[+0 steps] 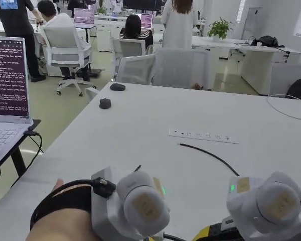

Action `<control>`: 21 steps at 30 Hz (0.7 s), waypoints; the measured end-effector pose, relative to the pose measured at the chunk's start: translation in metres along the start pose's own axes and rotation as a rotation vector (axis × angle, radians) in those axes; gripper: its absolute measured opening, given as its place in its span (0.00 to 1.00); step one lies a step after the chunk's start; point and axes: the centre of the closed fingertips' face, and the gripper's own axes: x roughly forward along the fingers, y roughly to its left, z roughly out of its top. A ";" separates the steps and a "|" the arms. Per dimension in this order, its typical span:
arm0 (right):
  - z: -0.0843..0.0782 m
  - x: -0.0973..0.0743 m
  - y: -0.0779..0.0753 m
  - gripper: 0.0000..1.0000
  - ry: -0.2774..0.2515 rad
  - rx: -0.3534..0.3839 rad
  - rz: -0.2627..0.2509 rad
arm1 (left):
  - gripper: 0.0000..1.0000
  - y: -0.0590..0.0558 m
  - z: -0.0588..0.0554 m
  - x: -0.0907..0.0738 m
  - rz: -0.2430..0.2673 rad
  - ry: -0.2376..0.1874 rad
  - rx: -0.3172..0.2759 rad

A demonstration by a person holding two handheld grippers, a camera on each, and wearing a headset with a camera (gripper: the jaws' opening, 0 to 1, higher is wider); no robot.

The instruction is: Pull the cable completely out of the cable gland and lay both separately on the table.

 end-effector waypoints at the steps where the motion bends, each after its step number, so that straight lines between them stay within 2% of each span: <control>1: -0.003 -0.002 -0.001 0.03 0.006 0.002 -0.002 | 0.16 0.001 -0.002 -0.001 0.002 0.001 -0.003; 4: -0.018 -0.007 -0.007 0.03 0.041 0.013 -0.029 | 0.16 0.005 -0.010 -0.003 0.011 0.014 -0.008; 6: -0.032 -0.010 -0.013 0.03 0.085 0.014 -0.051 | 0.16 0.008 -0.019 -0.005 0.020 0.029 -0.025; 10: -0.050 -0.011 -0.017 0.04 0.158 0.030 -0.067 | 0.16 0.006 -0.020 -0.005 0.017 0.027 -0.046; 12: -0.052 -0.011 -0.015 0.08 0.188 0.068 -0.064 | 0.16 0.002 -0.018 -0.004 0.014 0.031 -0.043; 15: -0.035 -0.007 -0.012 0.18 0.165 0.028 -0.065 | 0.16 0.001 -0.017 -0.002 0.017 0.048 -0.016; 19: 0.011 0.005 0.006 0.20 0.037 0.012 -0.008 | 0.16 -0.006 -0.006 0.001 0.003 0.032 -0.009; 21: 0.023 0.009 0.011 0.18 0.013 -0.012 -0.002 | 0.16 -0.009 -0.002 0.001 0.000 0.026 0.000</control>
